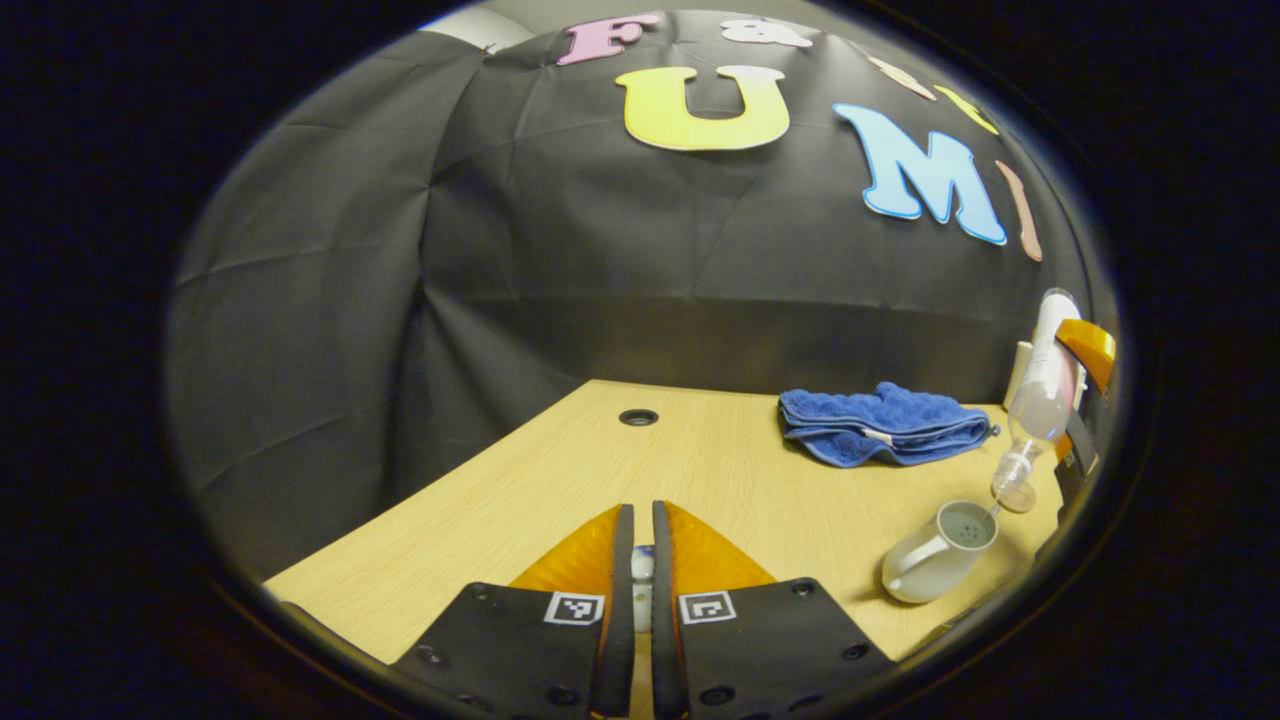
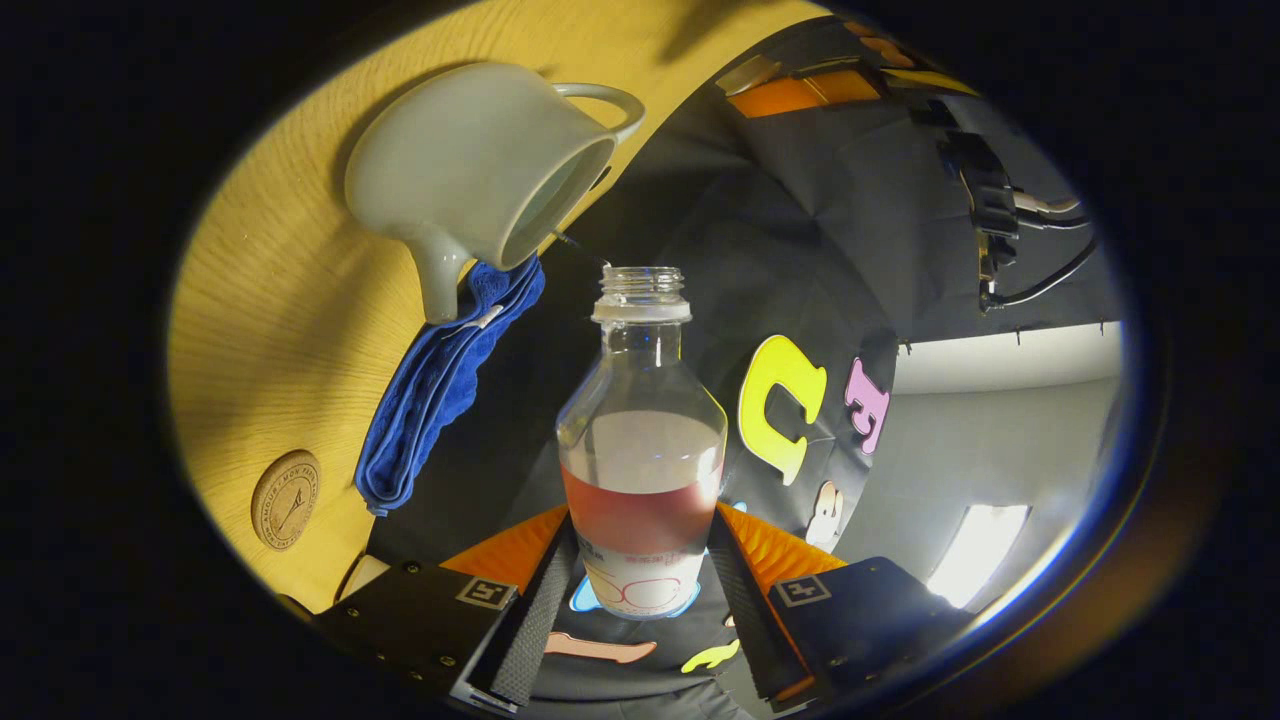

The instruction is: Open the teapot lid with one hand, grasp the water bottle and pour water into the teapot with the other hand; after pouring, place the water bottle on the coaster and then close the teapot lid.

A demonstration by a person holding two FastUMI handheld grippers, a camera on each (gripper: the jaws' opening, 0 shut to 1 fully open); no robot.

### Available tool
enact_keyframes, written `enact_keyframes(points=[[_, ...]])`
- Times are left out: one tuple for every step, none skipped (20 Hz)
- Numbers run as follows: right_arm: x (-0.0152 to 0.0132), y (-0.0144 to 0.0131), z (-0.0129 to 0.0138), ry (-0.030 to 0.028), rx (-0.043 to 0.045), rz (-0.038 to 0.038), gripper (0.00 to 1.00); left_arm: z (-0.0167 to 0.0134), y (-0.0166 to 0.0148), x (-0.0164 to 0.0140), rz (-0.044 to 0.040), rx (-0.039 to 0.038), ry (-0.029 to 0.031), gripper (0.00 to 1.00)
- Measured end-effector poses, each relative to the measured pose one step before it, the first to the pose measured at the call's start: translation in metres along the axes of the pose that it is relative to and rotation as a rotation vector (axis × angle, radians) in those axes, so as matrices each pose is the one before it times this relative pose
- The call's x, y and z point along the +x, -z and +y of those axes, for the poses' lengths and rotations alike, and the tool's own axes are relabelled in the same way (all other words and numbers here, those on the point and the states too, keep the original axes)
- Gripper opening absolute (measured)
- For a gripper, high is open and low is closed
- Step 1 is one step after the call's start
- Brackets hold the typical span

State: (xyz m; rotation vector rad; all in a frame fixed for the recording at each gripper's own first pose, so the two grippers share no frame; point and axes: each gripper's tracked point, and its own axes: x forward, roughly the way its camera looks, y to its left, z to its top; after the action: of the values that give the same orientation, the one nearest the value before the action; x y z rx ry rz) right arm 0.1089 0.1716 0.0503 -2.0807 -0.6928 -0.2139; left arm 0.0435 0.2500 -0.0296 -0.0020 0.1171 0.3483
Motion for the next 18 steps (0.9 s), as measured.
enact_keyframes(points=[[-0.00041,-0.00118,-0.00068,-0.00121,-0.00261,-0.00192,0.78,-0.00011,0.00077,0.00002,0.00065,-0.00018,0.00063,0.13],[0.00011,-0.00048,0.00052,-0.00438,0.00362,0.00109,0.78,-0.00013,0.00006,0.00021,0.00143,0.00052,0.00028,0.13],[-0.00092,0.00165,0.00623,-0.02455,0.02725,0.00404,0.78,-0.00095,0.00034,0.0001,0.00111,0.00084,0.00009,0.13],[0.00098,0.00191,0.01272,-0.04147,0.05355,0.00839,0.78,-0.00019,-0.00029,-0.00013,0.00078,0.00019,0.00059,0.14],[-0.00127,0.00041,0.00765,-0.02626,0.04056,0.00888,0.78,0.00062,0.00041,-0.00045,-0.00043,-0.00053,0.00025,0.13],[-0.00381,-0.00172,0.00267,-0.01163,0.03309,0.00787,0.78,-0.00007,-0.00072,0.00045,-0.00029,-0.00066,0.00022,0.13],[-0.0021,-0.00102,0.00121,-0.00452,0.02883,0.00871,0.78,-0.00033,0.00095,0.00021,0.00025,-0.0001,0.00018,0.13],[0.00087,0.00242,0.00361,-0.01821,0.04247,0.0096,0.78,-0.00029,0.00006,0.00031,0.0009,-0.00007,0.00039,0.14],[0.00075,0.00239,0.00583,-0.03214,0.06395,0.00965,0.79,0.00046,0.00002,-0.00067,-0.00019,-0.00017,0.0002,0.14],[-0.0001,0.00231,0.00611,-0.03568,0.07894,0.01398,0.79,-0.0001,-0.00077,-0.00039,-0.00084,-0.00044,0.00055,0.14],[-0.0027,0.00018,0.00861,-0.04144,0.0846,0.01392,0.79,-0.00035,0.00048,0.00015,0.0001,-0.0004,0.00022,0.14],[-0.00156,0.00067,0.00531,-0.04115,0.08886,0.01455,0.79,-0.00021,-0.00039,-0.00005,0.00087,0.00054,0.00022,0.13],[-0.00167,0.00075,0.00682,-0.04352,0.10239,0.01409,0.79,-0.00045,0.00102,0.00003,0.00106,0.00044,0.00007,0.14],[0.00007,0.00332,0.00722,-0.04548,0.11341,0.01666,0.79,-0.00028,-0.0004,0.00048,0.00018,-0.00008,0.00079,0.14],[-0.00062,0.00287,0.00557,-0.04431,0.11695,0.01722,0.79,-0.00015,0.00007,-0.00027,-0.00041,-0.00033,0.00029,0.14],[-0.00126,-0.00009,0.00281,-0.03835,0.11078,0.01342,0.79,0.00045,-0.00079,-0.00048,-0.00068,-0.00051,0.00028,0.14],[-0.00059,0.00272,0.00359,-0.03341,0.10075,0.01529,0.79,-0.00008,0.0004,0.00001,-0.00029,-0.00039,-0.00011,0.14],[0.00042,0.00119,0.00142,-0.03026,0.09486,0.01454,0.79,-0.00031,-0.00068,0.0,0.00005,0.00038,-0.00008,0.14]])
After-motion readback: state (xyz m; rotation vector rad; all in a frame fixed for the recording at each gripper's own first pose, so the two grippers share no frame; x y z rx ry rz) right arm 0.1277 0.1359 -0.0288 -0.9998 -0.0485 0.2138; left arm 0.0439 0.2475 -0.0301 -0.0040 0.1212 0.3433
